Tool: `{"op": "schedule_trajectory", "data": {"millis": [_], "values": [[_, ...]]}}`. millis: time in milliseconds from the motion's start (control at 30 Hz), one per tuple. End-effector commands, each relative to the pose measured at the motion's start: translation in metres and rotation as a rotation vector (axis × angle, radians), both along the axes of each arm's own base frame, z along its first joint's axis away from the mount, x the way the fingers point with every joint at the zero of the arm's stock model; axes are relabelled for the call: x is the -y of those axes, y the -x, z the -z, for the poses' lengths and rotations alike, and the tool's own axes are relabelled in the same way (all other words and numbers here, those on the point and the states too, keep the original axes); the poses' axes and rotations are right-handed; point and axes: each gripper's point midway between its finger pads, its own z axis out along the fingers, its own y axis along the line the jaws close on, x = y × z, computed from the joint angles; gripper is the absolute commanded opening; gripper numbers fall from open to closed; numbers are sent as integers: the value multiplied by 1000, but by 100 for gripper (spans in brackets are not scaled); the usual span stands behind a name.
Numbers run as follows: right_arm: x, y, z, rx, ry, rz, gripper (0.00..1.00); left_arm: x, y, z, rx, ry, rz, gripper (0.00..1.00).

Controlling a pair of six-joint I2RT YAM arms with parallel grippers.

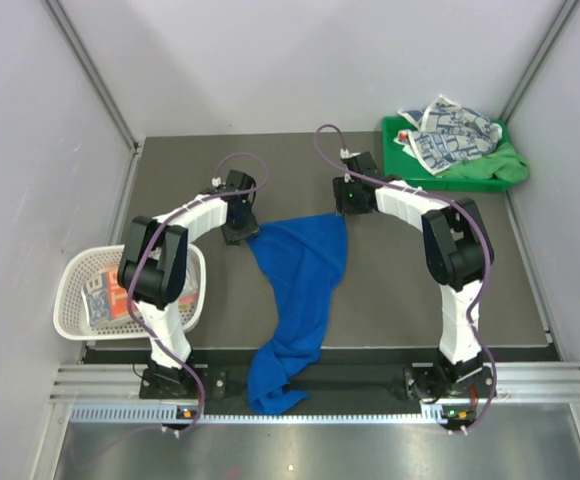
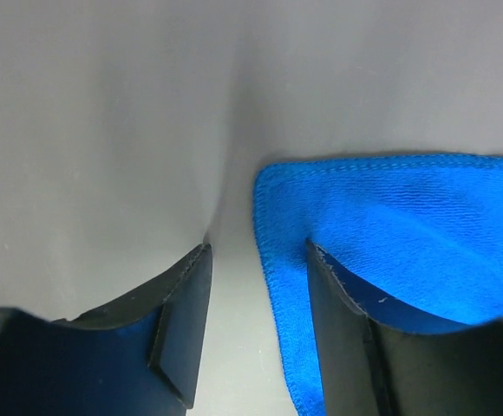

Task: Fold and stack the towels
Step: Flatten out the crumpled towel

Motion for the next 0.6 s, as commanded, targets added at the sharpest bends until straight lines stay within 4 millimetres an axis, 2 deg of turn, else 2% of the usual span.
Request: {"op": "schedule_trajectory", "data": {"millis": [0, 100, 133, 333, 467, 567], "values": [[-8, 2, -6, 19, 13, -33, 52, 0, -4, -11, 59, 14, -69, 53], [-13, 4, -2, 13, 18, -46, 52, 2, -4, -2, 50, 11, -83, 52], [-18, 8, -1, 8, 23, -60, 52, 2, -4, 0, 47, 4, -87, 46], [-24, 14, 10, -13, 40, -64, 51, 5, -2, 15, 28, -25, -107, 38], [-25, 15, 17, -28, 41, -68, 50, 8, -2, 21, 22, -39, -109, 27], [-27, 17, 23, -44, 37, -75, 49, 8, -2, 25, 13, -47, -113, 14]]}}
